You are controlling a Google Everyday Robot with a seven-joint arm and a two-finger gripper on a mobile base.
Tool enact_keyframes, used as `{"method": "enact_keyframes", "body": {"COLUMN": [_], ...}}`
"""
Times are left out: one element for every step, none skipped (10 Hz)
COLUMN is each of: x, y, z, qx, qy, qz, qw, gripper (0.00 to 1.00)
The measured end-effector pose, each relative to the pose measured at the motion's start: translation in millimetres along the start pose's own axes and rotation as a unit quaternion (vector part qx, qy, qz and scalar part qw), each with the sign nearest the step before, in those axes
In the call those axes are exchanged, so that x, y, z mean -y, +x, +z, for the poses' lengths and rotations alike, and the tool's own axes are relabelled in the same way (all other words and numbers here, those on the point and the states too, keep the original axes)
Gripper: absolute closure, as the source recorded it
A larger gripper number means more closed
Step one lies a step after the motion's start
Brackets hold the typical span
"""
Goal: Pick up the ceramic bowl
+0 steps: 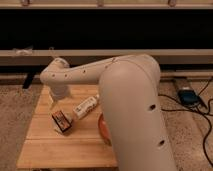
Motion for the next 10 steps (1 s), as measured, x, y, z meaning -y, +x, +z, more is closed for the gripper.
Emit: {"method": "enact_keyframes", "body": {"x": [0.0, 0.1, 0.5, 4.0, 13.6, 27.6, 41.6, 57.4, 76.4, 89.7], "y": [0.0, 0.0, -0.3, 1.4, 5.7, 15.2, 29.9, 47.6, 73.4, 96.4], "z": [0.0, 0.0, -0.3, -1.1, -1.2, -1.1, -0.5, -0.2, 0.7, 3.1], "qx": [0.0, 0.0, 0.0, -0.003, -0.006, -0.012, -0.02, -0.026, -0.036, -0.046], "qy": [0.0, 0.0, 0.0, 0.0, 0.004, 0.01, 0.014, 0.018, 0.023, 0.028], "qz": [0.0, 0.0, 0.002, 0.011, 0.02, 0.035, 0.053, 0.072, 0.096, 0.116], "qw": [1.0, 1.0, 1.0, 0.9999, 0.9998, 0.9993, 0.9983, 0.9969, 0.9944, 0.9918], "gripper": [0.2, 0.2, 0.2, 0.2, 0.2, 0.2, 0.2, 0.2, 0.2, 0.2]}}
